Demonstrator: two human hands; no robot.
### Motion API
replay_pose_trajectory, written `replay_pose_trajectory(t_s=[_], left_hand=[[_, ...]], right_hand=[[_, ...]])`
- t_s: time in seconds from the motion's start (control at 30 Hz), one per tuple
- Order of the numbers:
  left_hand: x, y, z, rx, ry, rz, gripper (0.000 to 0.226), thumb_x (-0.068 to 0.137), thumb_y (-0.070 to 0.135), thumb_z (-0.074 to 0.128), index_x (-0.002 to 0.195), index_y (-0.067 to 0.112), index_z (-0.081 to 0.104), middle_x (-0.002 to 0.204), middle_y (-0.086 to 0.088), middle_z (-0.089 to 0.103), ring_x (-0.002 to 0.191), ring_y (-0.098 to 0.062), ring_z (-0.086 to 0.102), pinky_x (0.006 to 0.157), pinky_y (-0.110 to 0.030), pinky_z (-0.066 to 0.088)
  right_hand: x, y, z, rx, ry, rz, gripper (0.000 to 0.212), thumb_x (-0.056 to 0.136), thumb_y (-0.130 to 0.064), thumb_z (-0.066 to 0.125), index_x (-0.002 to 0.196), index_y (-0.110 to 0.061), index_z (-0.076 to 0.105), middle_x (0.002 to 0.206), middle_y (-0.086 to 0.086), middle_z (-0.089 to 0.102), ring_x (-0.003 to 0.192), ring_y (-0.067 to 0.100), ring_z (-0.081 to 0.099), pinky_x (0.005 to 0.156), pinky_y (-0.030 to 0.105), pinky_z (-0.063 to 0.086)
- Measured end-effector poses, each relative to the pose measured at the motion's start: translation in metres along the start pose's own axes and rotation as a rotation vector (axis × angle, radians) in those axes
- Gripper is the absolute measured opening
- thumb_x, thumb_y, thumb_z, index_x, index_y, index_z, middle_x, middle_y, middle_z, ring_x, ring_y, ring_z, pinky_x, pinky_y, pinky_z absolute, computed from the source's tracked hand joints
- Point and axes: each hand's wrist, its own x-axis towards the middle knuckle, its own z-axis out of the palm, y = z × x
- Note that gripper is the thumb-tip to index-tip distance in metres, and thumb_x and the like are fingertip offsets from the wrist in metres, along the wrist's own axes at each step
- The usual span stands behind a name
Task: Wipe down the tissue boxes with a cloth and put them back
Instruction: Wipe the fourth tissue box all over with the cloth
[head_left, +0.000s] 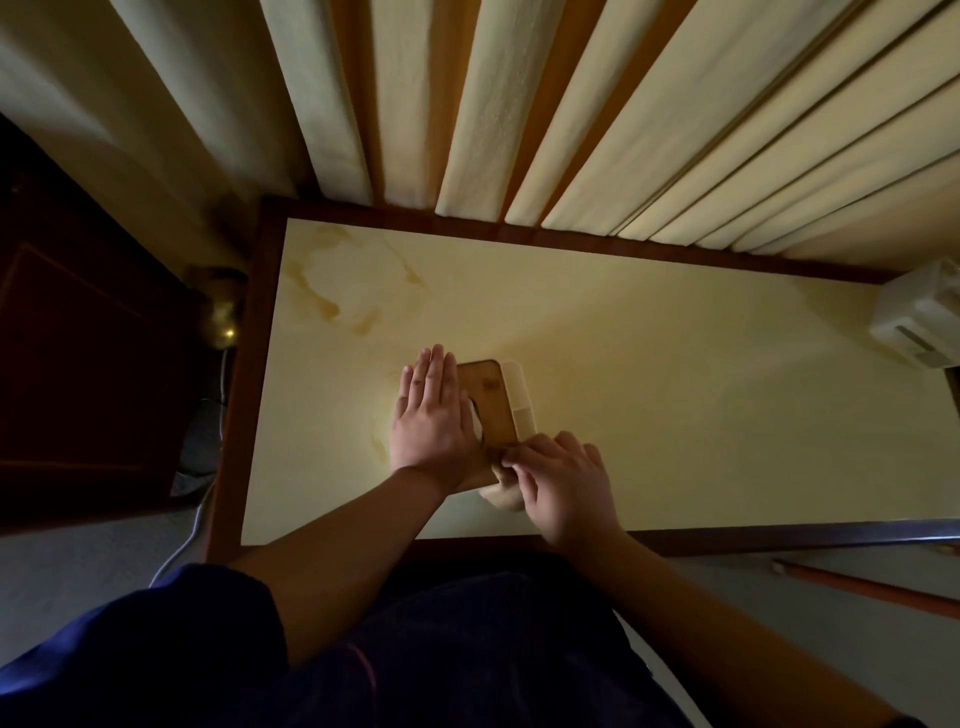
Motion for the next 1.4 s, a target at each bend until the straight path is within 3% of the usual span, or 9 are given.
replay_pose_trajectory(t_s=[0.1, 0.23, 0.4, 0.63, 0.8, 1.03, 1.13, 1.27, 1.4], left_hand=[[0.000, 0.000, 0.001, -0.005, 0.006, 0.000, 0.061, 0.104, 0.031, 0.027, 0.152, -0.001, 0.046, 0.161, -0.017, 0.040, 0.154, -0.031, 0.031, 0.128, -0.041, 0.012], [0.001, -0.003, 0.004, 0.011, -0.013, 0.001, 0.061, 0.103, 0.031, 0.028, 0.151, -0.002, 0.046, 0.161, -0.019, 0.040, 0.154, -0.032, 0.031, 0.128, -0.042, 0.013], [0.001, -0.004, 0.004, 0.013, -0.019, 0.005, 0.063, 0.103, 0.033, 0.027, 0.151, -0.003, 0.046, 0.161, -0.019, 0.041, 0.154, -0.031, 0.031, 0.128, -0.046, 0.019], [0.000, -0.002, 0.001, 0.016, -0.026, 0.001, 0.065, 0.101, 0.033, 0.027, 0.151, -0.003, 0.046, 0.161, -0.018, 0.040, 0.154, -0.031, 0.030, 0.128, -0.048, 0.020], [0.001, -0.003, 0.003, 0.018, -0.005, 0.015, 0.063, 0.103, 0.034, 0.026, 0.149, -0.003, 0.048, 0.159, -0.020, 0.043, 0.152, -0.034, 0.035, 0.126, -0.049, 0.022], [0.001, -0.004, 0.003, 0.021, -0.008, 0.036, 0.059, 0.106, 0.031, 0.028, 0.154, -0.001, 0.043, 0.163, -0.016, 0.038, 0.155, -0.031, 0.028, 0.129, -0.043, 0.013], [0.002, -0.004, 0.004, 0.011, -0.003, 0.040, 0.058, 0.106, 0.030, 0.029, 0.153, -0.001, 0.044, 0.162, -0.016, 0.039, 0.154, -0.032, 0.030, 0.129, -0.045, 0.015], [0.003, -0.004, 0.004, 0.021, -0.034, 0.030, 0.061, 0.105, 0.032, 0.027, 0.154, -0.001, 0.043, 0.163, -0.016, 0.039, 0.154, -0.034, 0.030, 0.128, -0.047, 0.016], [0.004, -0.005, 0.004, 0.035, -0.039, 0.035, 0.062, 0.104, 0.033, 0.029, 0.153, -0.001, 0.043, 0.162, -0.017, 0.040, 0.153, -0.034, 0.031, 0.127, -0.049, 0.018]], right_hand=[[0.001, -0.003, -0.001, -0.025, -0.035, 0.014, 0.012, 0.081, -0.026, 0.083, 0.089, -0.031, 0.077, 0.087, -0.009, 0.070, 0.080, 0.025, 0.062, 0.069, 0.035, 0.039], [0.035, -0.010, -0.014, -0.079, -0.176, 0.051, 0.015, 0.086, -0.042, 0.059, 0.089, -0.031, 0.068, 0.092, -0.011, 0.063, 0.092, 0.023, 0.056, 0.075, 0.036, 0.029], [0.090, -0.023, -0.018, -0.007, -0.064, 0.134, 0.041, 0.090, -0.043, 0.034, 0.094, -0.026, 0.071, 0.098, -0.004, 0.067, 0.098, 0.028, 0.057, 0.079, 0.040, 0.034], [0.115, -0.021, -0.013, -0.026, -0.083, 0.127, 0.023, 0.100, -0.028, 0.052, 0.109, -0.030, 0.073, 0.108, -0.002, 0.067, 0.108, 0.029, 0.057, 0.087, 0.041, 0.035], [0.061, -0.013, -0.003, -0.038, -0.007, 0.061, 0.017, 0.093, -0.039, 0.061, 0.084, -0.025, 0.066, 0.090, -0.004, 0.064, 0.090, 0.030, 0.061, 0.074, 0.039, 0.036], [-0.020, 0.007, 0.011, 0.035, 0.043, -0.037, 0.021, 0.090, -0.026, 0.063, 0.106, -0.030, 0.077, 0.107, -0.010, 0.072, 0.100, 0.021, 0.063, 0.076, 0.039, 0.049], [-0.016, 0.001, 0.013, 0.124, 0.060, 0.041, 0.018, 0.091, -0.042, 0.062, 0.099, -0.031, 0.074, 0.101, -0.009, 0.067, 0.093, 0.019, 0.059, 0.072, 0.035, 0.049], [-0.012, -0.007, 0.019, 0.160, 0.110, 0.089, 0.035, 0.088, -0.063, 0.068, 0.094, -0.029, 0.069, 0.088, -0.010, 0.065, 0.078, 0.014, 0.061, 0.063, 0.027, 0.044], [-0.016, -0.004, 0.019, 0.190, 0.138, 0.151, 0.041, 0.088, -0.069, 0.065, 0.093, -0.028, 0.068, 0.082, -0.011, 0.064, 0.072, 0.012, 0.058, 0.058, 0.025, 0.042]])
